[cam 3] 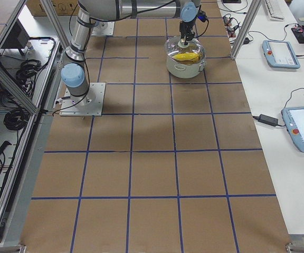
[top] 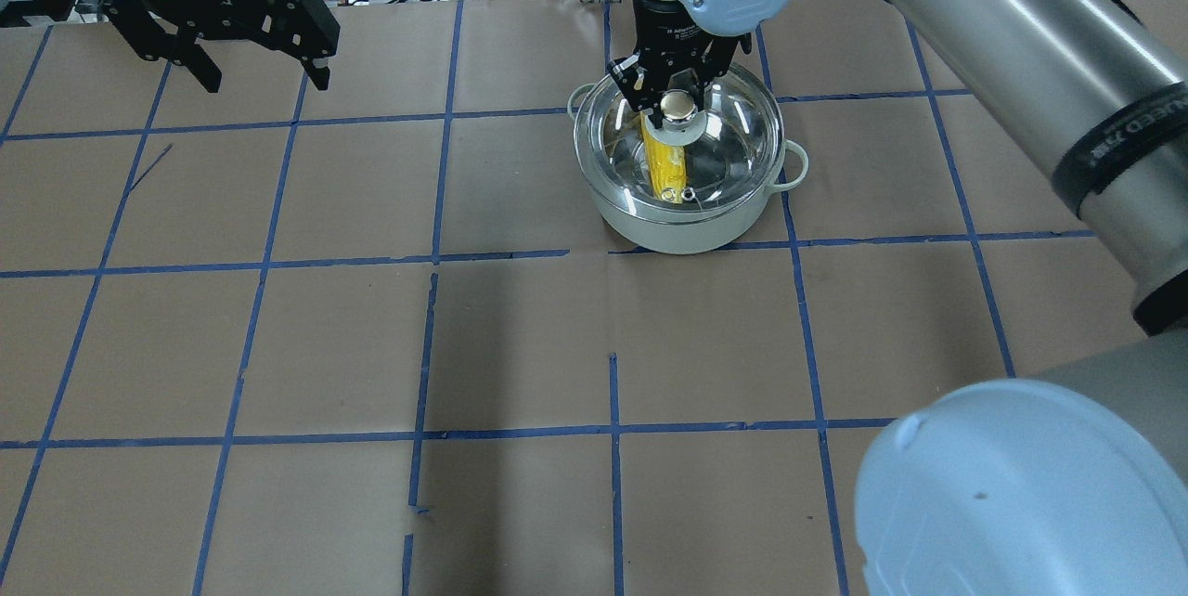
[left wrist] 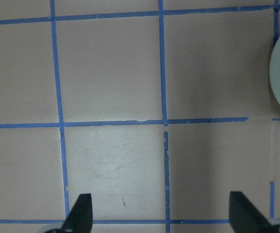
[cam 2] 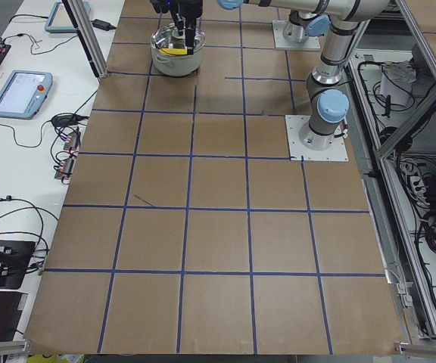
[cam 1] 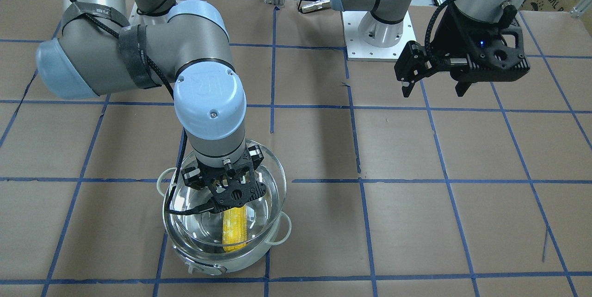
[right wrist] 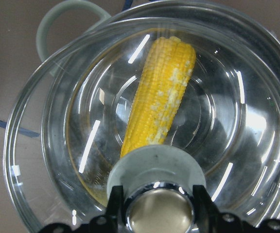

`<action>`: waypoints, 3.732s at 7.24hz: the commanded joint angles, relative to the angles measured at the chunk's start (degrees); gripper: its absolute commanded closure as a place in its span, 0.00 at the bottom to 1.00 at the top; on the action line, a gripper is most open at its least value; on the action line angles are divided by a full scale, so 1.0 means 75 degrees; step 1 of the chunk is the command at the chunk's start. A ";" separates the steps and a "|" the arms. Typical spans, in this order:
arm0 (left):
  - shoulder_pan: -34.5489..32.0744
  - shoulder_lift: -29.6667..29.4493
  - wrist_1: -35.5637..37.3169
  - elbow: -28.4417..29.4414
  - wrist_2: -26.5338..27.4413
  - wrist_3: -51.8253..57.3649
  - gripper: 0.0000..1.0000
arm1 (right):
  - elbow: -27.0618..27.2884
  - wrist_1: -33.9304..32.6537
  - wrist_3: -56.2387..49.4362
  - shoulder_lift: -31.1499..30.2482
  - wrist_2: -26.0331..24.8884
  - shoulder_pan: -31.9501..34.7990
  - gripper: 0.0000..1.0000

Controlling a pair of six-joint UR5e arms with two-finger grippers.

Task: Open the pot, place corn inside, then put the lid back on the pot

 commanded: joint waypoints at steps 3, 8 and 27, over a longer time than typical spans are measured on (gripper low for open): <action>0.0015 -0.0047 -0.0033 -0.0228 -0.0010 -0.0050 0.00 | -0.0033 -0.0281 -0.0186 0.0180 0.0028 -0.0076 0.65; 0.0015 0.0187 0.0563 -0.0825 -0.0034 0.0044 0.00 | -0.0033 -0.0328 -0.0479 0.0169 0.0052 -0.0264 0.65; 0.0015 0.0175 0.0576 -0.0884 -0.0010 0.0090 0.00 | 0.0014 -0.0597 -0.0585 0.0180 0.0146 -0.0264 0.03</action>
